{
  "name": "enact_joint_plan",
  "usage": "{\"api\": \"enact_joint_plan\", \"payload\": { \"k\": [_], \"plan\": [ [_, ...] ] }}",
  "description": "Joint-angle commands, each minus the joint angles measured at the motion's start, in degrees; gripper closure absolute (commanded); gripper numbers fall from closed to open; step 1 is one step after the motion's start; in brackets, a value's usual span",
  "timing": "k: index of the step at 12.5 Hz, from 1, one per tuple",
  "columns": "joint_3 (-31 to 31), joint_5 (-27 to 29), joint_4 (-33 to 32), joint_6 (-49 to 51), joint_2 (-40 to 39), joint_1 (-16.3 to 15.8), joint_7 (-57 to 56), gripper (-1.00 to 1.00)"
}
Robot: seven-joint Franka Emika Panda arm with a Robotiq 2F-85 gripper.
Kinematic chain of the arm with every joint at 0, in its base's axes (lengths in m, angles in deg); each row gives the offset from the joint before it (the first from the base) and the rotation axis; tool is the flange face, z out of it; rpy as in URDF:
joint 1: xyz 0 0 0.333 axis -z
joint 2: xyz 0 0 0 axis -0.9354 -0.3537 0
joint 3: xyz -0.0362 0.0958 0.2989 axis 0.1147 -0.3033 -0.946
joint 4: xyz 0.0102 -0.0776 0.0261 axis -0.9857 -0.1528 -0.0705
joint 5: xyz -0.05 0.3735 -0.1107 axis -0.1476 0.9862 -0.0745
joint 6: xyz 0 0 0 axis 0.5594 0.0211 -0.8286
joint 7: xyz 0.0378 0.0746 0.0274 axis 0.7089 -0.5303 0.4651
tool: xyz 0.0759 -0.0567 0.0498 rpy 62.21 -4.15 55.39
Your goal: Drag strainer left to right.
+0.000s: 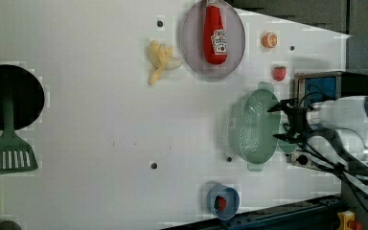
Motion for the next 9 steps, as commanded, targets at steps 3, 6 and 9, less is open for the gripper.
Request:
{"api": "enact_joint_plan", "payload": {
  "k": [3,6,9],
  "plan": [
    [-4.2,4.2,7.7,20.6,19.6,-1.2,-20.5,-1.00],
    [-6.3,9.6,15.3,36.2,26.3,-1.4,-22.5,-1.00],
    [-6.0,9.9,21.9,46.3,29.1,-1.4,-32.9,-1.00]
  ]
}}
